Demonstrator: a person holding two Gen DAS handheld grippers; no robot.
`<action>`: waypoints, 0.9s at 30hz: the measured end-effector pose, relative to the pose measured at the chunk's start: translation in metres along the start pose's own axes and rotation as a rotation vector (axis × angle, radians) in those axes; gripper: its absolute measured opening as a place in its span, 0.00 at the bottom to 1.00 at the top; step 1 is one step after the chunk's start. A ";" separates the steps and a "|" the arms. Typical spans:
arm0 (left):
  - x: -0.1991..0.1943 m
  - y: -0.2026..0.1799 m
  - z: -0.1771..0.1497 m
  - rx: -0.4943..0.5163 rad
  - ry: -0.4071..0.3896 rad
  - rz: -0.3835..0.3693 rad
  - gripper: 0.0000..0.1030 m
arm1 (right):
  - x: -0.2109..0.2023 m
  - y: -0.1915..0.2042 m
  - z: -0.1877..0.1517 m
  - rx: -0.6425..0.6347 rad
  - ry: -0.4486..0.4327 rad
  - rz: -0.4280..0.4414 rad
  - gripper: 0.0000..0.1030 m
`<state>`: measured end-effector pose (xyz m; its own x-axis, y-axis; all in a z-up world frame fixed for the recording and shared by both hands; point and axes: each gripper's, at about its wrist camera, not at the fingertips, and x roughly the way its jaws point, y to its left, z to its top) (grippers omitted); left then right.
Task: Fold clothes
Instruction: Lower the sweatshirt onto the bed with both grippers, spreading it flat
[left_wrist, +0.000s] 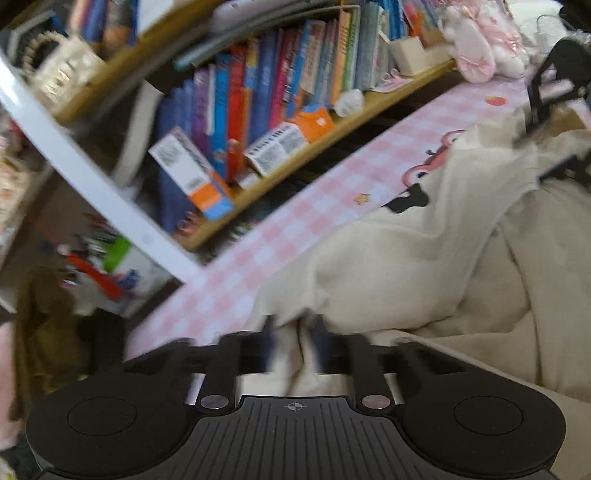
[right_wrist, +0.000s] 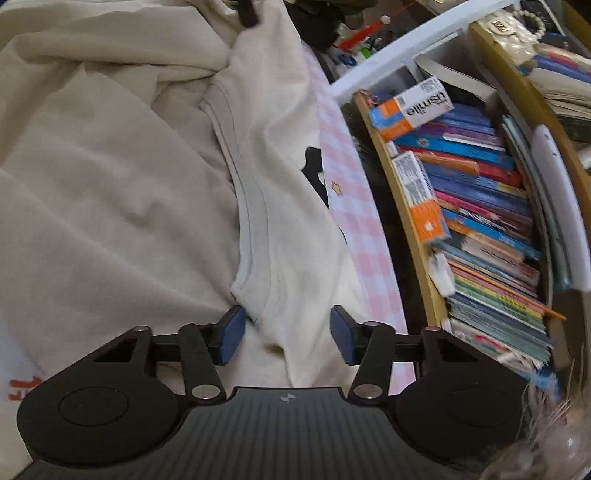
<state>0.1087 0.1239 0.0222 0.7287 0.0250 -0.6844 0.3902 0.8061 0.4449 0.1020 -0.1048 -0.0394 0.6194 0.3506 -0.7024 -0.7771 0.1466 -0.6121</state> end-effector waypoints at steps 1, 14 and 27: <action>0.000 0.008 0.004 -0.018 0.000 -0.035 0.11 | 0.001 -0.011 0.002 0.040 0.002 0.051 0.10; 0.063 0.130 0.025 -0.668 0.050 0.122 0.68 | 0.030 -0.197 -0.013 0.923 0.005 -0.277 0.40; -0.004 0.045 -0.053 -0.696 0.041 -0.122 0.73 | -0.028 -0.068 -0.087 1.062 0.184 -0.064 0.45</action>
<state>0.0934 0.1914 0.0145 0.6756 -0.0784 -0.7330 0.0076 0.9950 -0.0995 0.1471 -0.2047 -0.0097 0.6006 0.1823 -0.7785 -0.3873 0.9181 -0.0838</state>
